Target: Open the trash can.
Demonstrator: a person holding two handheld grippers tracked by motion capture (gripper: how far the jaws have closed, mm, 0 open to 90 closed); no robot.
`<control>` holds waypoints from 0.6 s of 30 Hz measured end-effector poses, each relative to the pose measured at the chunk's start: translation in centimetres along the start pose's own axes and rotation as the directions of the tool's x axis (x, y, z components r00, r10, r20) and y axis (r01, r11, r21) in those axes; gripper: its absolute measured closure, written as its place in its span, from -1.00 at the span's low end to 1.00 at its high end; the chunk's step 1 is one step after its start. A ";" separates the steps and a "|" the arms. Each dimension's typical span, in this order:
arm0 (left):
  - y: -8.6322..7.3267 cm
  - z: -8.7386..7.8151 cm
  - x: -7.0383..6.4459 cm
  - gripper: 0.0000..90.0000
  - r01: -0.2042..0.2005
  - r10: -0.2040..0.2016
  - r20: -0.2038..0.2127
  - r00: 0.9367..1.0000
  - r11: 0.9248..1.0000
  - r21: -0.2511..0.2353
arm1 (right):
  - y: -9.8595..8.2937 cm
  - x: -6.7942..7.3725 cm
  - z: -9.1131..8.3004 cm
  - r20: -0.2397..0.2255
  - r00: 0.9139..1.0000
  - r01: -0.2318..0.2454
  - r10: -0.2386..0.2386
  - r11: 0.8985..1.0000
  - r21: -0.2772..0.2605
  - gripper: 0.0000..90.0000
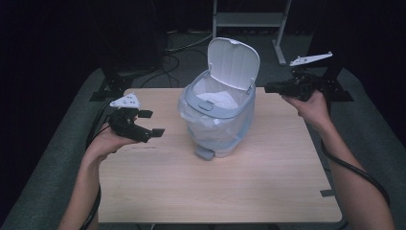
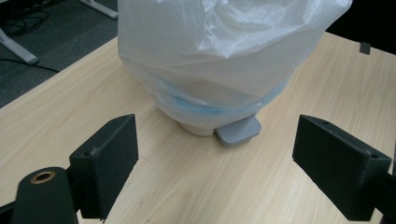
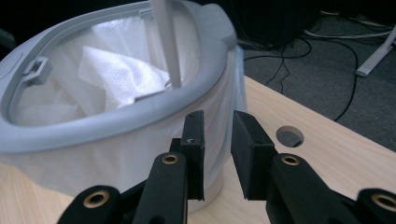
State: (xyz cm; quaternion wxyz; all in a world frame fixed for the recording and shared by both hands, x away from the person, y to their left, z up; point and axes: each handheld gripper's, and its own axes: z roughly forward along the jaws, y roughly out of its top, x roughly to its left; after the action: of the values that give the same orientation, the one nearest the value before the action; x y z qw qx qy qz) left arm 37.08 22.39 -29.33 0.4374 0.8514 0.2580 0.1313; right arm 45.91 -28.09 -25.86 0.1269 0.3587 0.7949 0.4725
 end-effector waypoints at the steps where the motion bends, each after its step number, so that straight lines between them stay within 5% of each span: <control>1: -0.1 0.0 0.0 -0.70 0.002 -0.002 0.001 1.000 1.000 0.000 | 0.2 -0.1 0.0 0.001 1.000 0.001 -0.001 1.000 -0.001 0.64; 18: -2.0 0.4 -0.5 -0.75 0.012 -0.012 -0.012 1.000 0.999 0.051 | 3.8 -0.6 1.2 -0.012 1.000 0.000 0.000 0.999 -0.032 0.72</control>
State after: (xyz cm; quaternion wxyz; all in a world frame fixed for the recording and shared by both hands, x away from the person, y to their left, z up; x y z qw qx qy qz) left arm 36.21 22.80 -31.19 0.4149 0.8599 0.2690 0.1271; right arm 48.73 -26.61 -23.38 0.1279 0.3539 0.7880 0.4872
